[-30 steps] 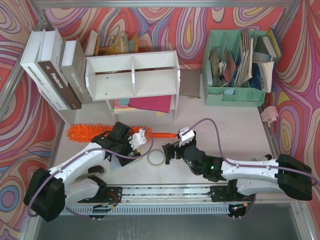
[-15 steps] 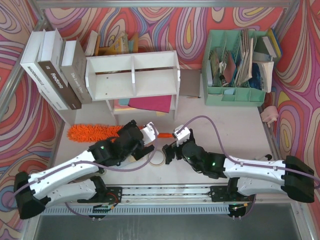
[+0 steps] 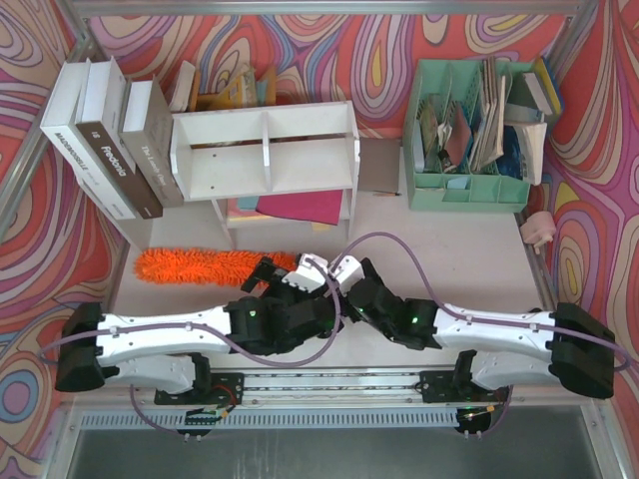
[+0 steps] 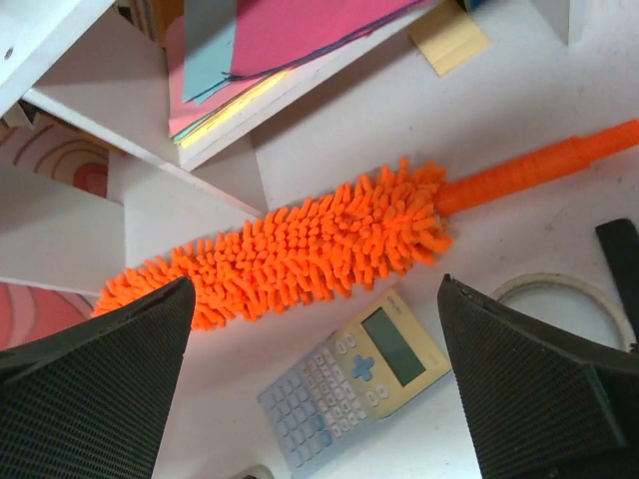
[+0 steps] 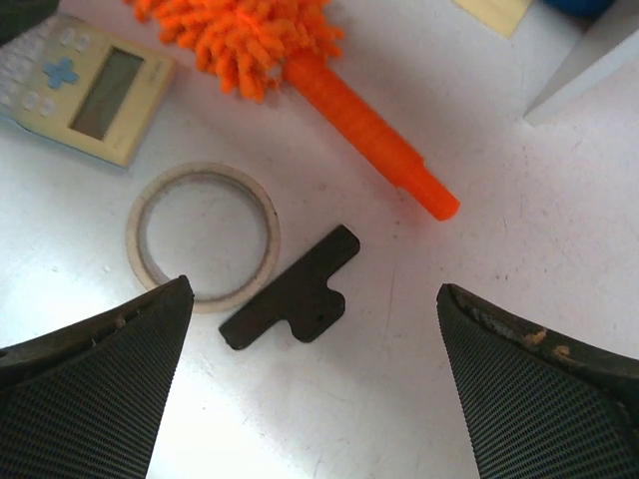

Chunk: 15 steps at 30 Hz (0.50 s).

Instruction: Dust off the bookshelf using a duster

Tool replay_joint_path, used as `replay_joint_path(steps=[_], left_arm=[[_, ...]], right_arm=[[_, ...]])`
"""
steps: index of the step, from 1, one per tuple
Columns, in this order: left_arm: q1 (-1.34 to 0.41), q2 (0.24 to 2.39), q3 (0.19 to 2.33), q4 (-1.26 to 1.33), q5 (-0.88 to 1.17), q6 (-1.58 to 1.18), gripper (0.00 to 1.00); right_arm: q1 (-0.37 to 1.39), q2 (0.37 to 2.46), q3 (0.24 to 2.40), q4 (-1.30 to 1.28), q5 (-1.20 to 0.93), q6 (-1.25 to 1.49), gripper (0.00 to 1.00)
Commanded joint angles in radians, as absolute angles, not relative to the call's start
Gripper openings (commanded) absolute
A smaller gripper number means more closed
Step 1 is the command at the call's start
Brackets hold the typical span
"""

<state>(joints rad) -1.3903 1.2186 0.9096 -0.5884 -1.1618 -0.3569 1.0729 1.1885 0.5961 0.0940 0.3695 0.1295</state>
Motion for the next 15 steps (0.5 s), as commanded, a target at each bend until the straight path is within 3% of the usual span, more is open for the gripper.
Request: replay_joint_path(steps=[1,5,9,15], left_arm=[[-1.413,1.129,0.878,-0.669,-1.261,-0.567,0.98],[-1.414,1.060,0.900,-0.893,-1.329,-0.877,0.98],[-1.389,1.001,0.967,-1.374,-1.353,-1.485,0.98],[-1.312,0.889,0.927,-1.325,-1.242,-1.352,0.98]], right_arm=[[1.063,1.131,0.590,0.188,0.331,0.103,0.99],[1.047,1.129,0.579,0.199,0.292,0.088,0.99],[1.016,1.176,0.582,0.233,0.199,-0.002,0.99],[1.003,1.315,0.662,0.296,0.166,-0.155,0.97]])
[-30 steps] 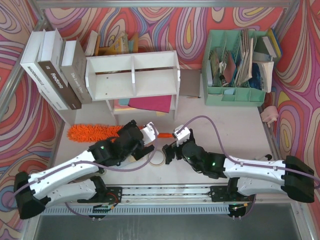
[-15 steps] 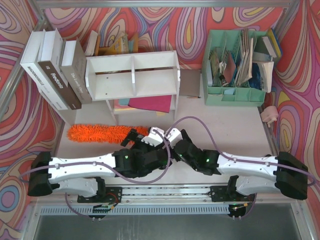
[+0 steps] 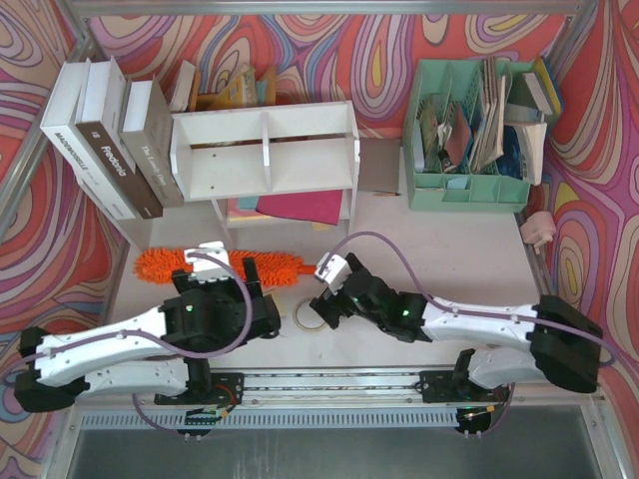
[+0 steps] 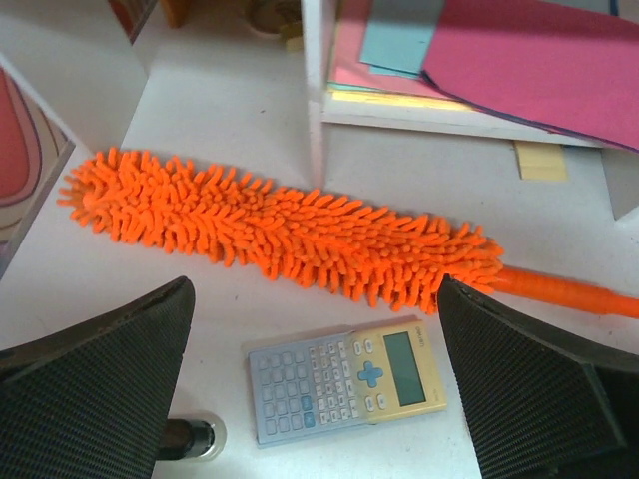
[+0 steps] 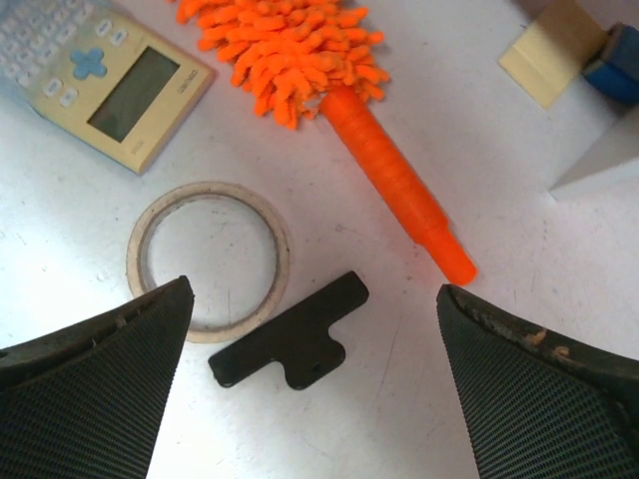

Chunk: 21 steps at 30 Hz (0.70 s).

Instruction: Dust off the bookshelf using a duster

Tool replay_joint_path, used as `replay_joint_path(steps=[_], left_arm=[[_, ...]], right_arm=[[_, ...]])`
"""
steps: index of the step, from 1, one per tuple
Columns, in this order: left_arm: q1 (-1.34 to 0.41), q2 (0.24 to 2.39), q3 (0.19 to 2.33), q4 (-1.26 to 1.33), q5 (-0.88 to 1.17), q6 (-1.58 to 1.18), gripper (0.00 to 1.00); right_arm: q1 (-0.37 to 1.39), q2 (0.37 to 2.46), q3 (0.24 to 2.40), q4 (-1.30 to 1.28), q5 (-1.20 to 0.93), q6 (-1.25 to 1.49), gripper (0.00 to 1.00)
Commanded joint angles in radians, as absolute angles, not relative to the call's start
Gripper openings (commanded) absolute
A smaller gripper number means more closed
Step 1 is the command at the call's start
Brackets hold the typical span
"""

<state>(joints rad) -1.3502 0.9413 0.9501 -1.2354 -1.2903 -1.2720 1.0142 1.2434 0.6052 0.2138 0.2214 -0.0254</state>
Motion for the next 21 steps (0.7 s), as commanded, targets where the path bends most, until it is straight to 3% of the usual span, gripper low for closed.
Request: replay_joint_path(steps=[1,12,17,21], left_arm=[[-1.295,0.871,0.922,-1.327,-1.224,-1.351,0.98],[-1.197,0.607,0.787,-1.228,-1.146,-1.335,0.98],[-1.112,0.635,0.754,-1.159,-1.052,-1.268,0.98],[-0.949,0.679,0.739,-1.054,-0.893,-1.160,0.98]], right_arm=[[0.995,1.337,0.675,0.313,0.139,-0.177,0.97],[0.908,1.648,0.913,0.328,-0.011,-0.268,0.86],[0.872,1.730,0.983,0.307,-0.056,-0.296,0.81],[0.849,1.779,1.028,0.282,-0.094,-0.317,0.77]])
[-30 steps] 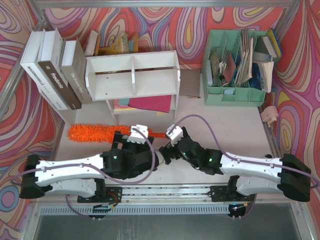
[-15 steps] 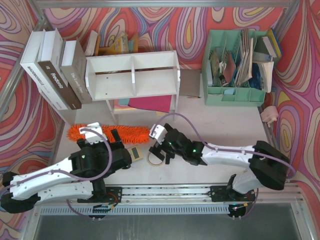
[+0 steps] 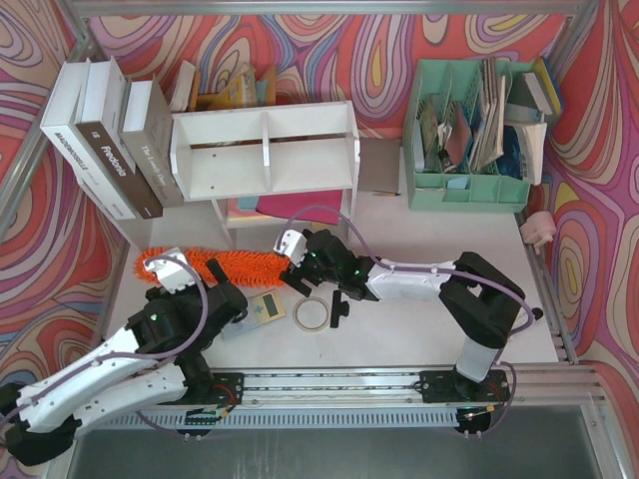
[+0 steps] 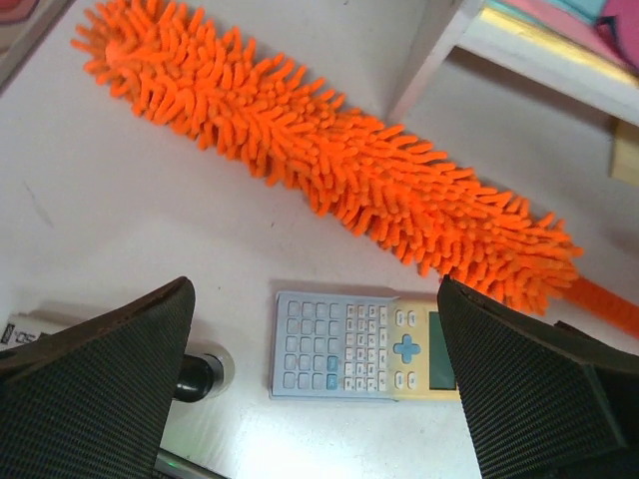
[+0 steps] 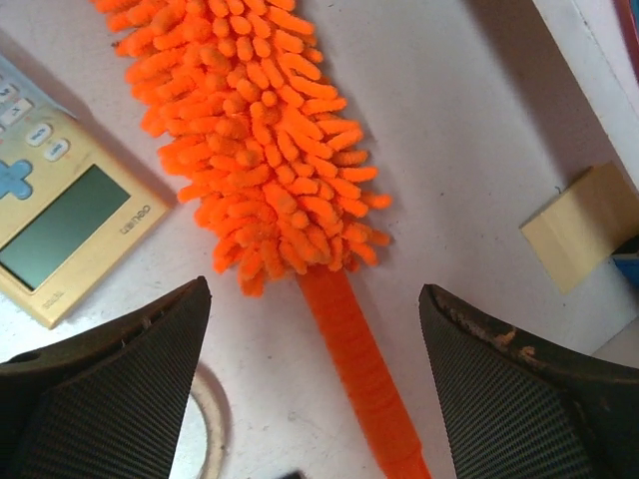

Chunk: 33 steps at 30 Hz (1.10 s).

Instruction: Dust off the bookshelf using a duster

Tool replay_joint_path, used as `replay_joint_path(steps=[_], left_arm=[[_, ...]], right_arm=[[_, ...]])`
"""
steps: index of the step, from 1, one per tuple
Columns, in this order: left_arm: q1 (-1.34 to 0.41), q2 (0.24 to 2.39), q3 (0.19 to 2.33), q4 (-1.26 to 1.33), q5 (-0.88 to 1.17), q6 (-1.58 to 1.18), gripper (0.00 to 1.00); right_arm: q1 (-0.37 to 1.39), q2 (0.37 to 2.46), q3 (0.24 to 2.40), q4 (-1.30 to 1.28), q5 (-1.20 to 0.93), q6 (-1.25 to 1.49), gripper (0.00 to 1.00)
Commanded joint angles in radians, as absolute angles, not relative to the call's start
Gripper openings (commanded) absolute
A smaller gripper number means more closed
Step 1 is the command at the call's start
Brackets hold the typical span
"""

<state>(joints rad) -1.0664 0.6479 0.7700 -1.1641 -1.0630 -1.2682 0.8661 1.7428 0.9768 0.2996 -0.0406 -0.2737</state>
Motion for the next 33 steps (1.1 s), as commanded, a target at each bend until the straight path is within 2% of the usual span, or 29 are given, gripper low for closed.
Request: replay_joint_path(steps=[1,11,24,27,33], left_arm=[[-0.923,0.677,0.727,-1.017,-0.864,-1.134,0.98],[-0.722,0.666,0.647,-0.901,-0.753,-1.074,0.98],[-0.686,0.583,0.592,-0.917,-0.793,-1.122,0.98],[-0.684,0.577,0.585,-0.921,-0.797,-1.126,0.98],[-0.680,0.589,0.575,-0.927,-0.798,-1.165,0.99]], right_arm=[[0.851,1.803,1.043,0.273,-0.100,-0.322,0.77],[0.850,1.942,1.169,0.255,-0.163,-0.332,0.77],[0.847,2.062,1.245,0.269,-0.164,-0.372,0.76],[0.846,2.081,1.256,0.264,-0.165,-0.385,0.72],[0.846,2.085,1.256,0.259,-0.145,-0.412,0.58]])
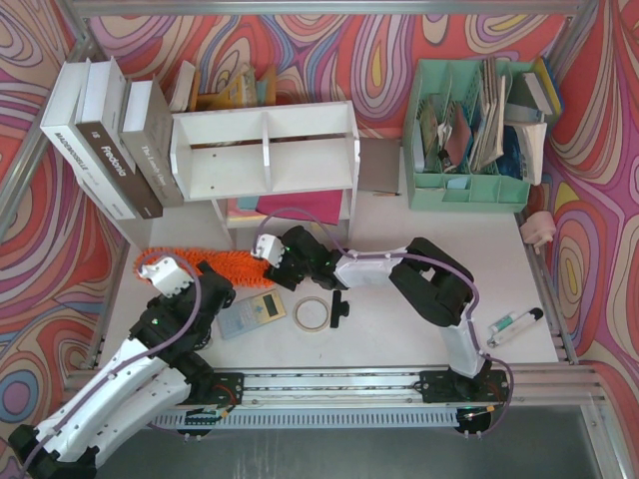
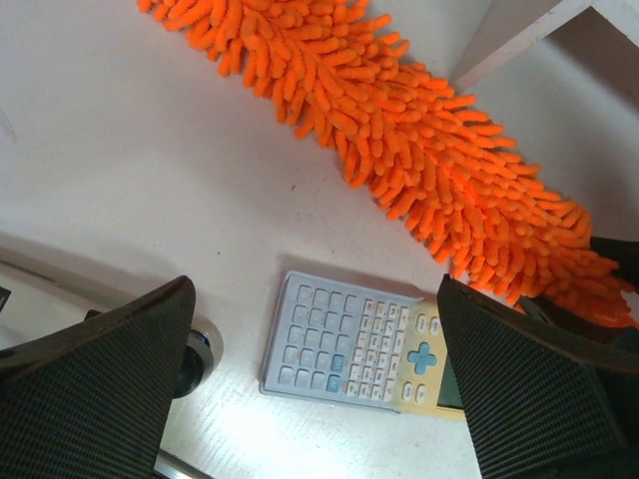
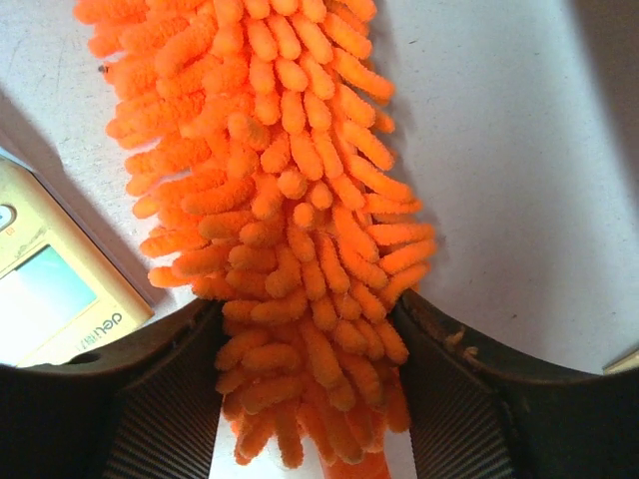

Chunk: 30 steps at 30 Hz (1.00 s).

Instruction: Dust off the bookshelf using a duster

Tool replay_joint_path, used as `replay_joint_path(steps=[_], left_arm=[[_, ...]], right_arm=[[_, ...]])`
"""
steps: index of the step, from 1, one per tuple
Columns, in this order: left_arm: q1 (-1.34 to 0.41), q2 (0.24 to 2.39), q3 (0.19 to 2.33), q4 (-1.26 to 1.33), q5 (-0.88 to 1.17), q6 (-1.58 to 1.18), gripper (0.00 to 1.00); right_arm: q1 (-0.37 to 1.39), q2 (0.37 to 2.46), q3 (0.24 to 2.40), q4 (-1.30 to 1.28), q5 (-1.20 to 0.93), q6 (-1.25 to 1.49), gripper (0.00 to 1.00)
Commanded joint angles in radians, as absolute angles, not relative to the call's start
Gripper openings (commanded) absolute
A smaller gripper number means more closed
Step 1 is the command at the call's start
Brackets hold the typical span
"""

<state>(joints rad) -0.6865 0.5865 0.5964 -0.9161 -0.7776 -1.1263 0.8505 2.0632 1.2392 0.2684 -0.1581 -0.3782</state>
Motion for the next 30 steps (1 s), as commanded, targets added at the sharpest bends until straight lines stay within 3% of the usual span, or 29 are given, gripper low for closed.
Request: replay_joint_path(steps=[1,9,17,22,30], left_arm=[[-0.679,0.589,0.573,-0.929,-0.799,-1.177,0.98],[-0.662,0.566,0.584,-0.958,-0.830,-1.267,0.98],[-0.645,0.540,0.572,-0.980,-0.851,-1.356,0.98],[-0.630,0.553,0.563,-0.975,-0.844,-1.398,0.98],[-0.584,0.587,0.573,-0.974,-0.832,-1.467,0.98]], right_arm=[[0.846,2.081,1.254,0.259,-0.147,-0.413,0.55],[0.846,2.030,1.226,0.273,-0.147,-0.443,0.43],[0.847,1.994,1.230,0.253,-0.147,-0.468,0.21],[0.848,1.971,1.230,0.240,-0.154,-0.476,0.00],[0.877,1.922,1.206,0.250,-0.131,-0.485,0.00]])
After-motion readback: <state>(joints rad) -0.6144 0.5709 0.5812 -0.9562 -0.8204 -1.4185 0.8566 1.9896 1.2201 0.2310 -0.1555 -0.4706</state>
